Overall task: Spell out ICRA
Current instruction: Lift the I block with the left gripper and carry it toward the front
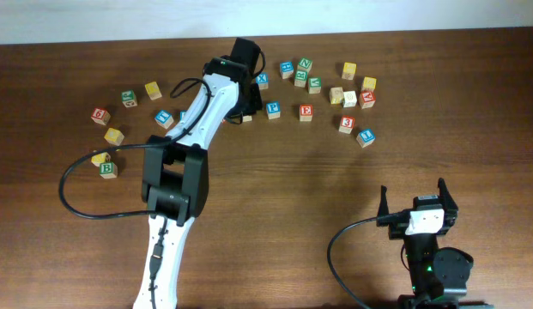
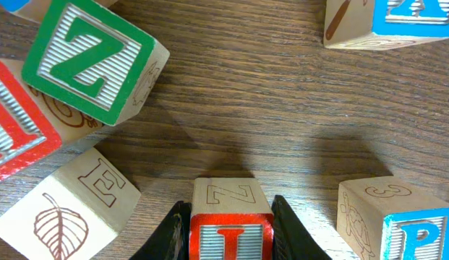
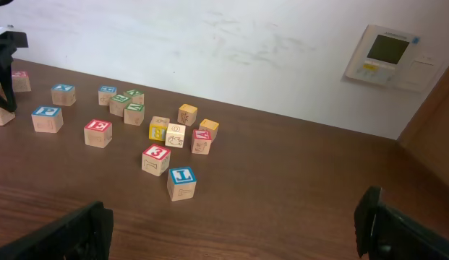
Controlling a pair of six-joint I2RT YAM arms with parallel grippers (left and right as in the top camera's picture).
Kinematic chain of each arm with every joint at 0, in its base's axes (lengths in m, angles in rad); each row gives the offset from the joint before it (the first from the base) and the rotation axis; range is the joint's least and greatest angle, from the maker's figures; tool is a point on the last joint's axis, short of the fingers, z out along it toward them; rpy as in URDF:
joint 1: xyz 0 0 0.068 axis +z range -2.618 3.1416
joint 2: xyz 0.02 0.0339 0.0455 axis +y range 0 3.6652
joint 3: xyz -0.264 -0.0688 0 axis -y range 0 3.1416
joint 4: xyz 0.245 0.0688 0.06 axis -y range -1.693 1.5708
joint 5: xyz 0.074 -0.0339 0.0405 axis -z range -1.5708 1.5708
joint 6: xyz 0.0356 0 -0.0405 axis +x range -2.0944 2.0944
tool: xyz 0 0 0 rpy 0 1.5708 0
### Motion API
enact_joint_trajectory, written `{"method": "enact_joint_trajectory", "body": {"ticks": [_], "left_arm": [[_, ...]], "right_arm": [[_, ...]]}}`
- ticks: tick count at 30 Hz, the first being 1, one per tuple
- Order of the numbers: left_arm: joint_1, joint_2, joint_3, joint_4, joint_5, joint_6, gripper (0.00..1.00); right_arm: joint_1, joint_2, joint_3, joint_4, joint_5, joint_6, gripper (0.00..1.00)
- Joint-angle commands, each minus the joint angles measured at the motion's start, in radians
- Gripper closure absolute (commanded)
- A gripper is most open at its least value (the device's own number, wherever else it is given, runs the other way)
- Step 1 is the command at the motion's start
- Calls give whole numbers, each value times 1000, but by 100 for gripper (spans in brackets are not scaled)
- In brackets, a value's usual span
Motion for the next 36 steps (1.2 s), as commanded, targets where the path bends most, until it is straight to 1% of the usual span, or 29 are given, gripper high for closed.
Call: {"method": "enact_joint_trajectory", "body": {"ticks": [1, 2, 5, 11, 15, 18, 20, 24, 27, 33, 36], "left_arm": [[-2, 5, 25, -56, -4, 21, 78], [-2, 0, 40, -80, -5, 26, 76], [-2, -13, 89, -148, -5, 37, 76], [-2, -116, 208, -340, -12, 67, 82], [-2, -212, 218, -433, -12, 71, 82], [-2, -288, 218, -523, -12, 97, 82], [-2, -321, 218, -580, -12, 97, 82], [-2, -367, 218, -685, -12, 142, 81], [-2, -385, 211, -702, -4, 186, 81], [-2, -412, 203, -702, -4, 187, 77], [-2, -453, 149, -702, -4, 192, 76]], "right_arm": [[0, -6, -5, -4, -9, 4, 2], [0, -6, -5, -4, -8, 4, 2], [0, -6, -5, -4, -9, 4, 2], [0, -6, -5, -4, -9, 4, 2], [0, -6, -5, -4, -9, 4, 2], [0, -6, -5, -4, -9, 4, 2], [0, -6, -5, -4, -9, 4, 2], [0, -6, -5, -4, -9, 4, 1], [0, -6, -5, -4, -9, 4, 2], [0, -6, -5, -4, -9, 4, 2], [0, -6, -5, -4, -9, 4, 2]]}}
